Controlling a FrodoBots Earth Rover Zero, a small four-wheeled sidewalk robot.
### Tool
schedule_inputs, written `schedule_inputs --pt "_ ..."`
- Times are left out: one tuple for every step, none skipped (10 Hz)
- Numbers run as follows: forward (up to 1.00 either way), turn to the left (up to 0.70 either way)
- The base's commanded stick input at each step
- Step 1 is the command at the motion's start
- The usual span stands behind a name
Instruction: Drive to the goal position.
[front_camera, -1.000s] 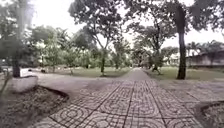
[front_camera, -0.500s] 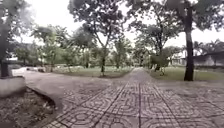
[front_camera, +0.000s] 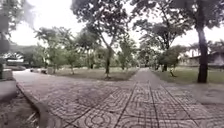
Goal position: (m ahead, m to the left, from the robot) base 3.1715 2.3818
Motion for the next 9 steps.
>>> schedule_inputs --pt "1.0 0.27" --pt "1.0 0.27" --pt "1.0 0.27" --pt "1.0 0.27" --pt "1.0 0.27" --pt "1.0 0.27" --pt "1.0 0.27" --pt "1.0 0.27" --pt "1.0 0.27"
